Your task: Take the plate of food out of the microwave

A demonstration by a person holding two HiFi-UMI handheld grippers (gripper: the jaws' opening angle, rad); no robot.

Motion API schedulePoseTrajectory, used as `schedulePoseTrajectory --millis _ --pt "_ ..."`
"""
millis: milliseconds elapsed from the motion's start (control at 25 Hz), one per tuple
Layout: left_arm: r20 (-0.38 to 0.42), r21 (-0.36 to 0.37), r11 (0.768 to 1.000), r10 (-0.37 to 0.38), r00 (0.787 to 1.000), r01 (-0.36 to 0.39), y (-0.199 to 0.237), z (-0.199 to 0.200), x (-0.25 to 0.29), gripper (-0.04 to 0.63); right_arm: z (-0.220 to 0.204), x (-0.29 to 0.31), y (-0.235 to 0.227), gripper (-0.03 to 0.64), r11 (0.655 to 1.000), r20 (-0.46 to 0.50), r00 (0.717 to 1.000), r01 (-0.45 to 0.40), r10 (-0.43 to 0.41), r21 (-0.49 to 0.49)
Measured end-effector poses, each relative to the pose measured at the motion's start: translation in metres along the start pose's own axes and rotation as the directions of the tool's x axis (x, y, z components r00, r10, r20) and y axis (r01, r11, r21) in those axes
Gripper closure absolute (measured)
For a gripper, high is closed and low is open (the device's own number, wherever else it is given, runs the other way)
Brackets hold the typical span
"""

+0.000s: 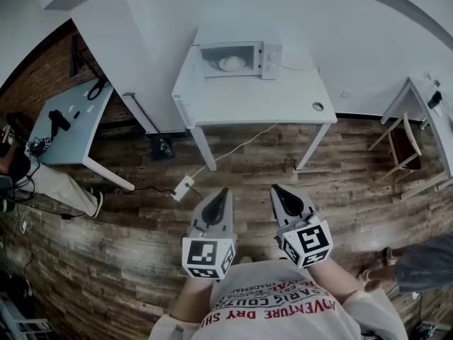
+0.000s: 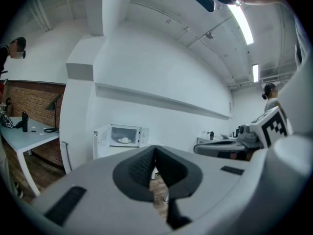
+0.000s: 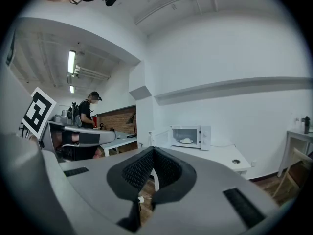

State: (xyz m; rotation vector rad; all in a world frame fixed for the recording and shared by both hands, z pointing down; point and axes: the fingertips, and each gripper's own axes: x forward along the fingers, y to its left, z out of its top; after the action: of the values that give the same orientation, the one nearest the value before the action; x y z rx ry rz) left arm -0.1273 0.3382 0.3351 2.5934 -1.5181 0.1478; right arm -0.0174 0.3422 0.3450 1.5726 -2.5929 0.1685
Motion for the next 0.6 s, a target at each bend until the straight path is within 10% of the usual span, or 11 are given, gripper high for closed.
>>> schedulePoseTrajectory --millis 600 --pt "-0.038 -0.066 0.996 0.065 0.997 -0.067 0.065 -0.017 0.075 0.588 -0.010 0.096 -0.035 0.607 0.998 -0.038 0.998 -0.055 0.055 0.010"
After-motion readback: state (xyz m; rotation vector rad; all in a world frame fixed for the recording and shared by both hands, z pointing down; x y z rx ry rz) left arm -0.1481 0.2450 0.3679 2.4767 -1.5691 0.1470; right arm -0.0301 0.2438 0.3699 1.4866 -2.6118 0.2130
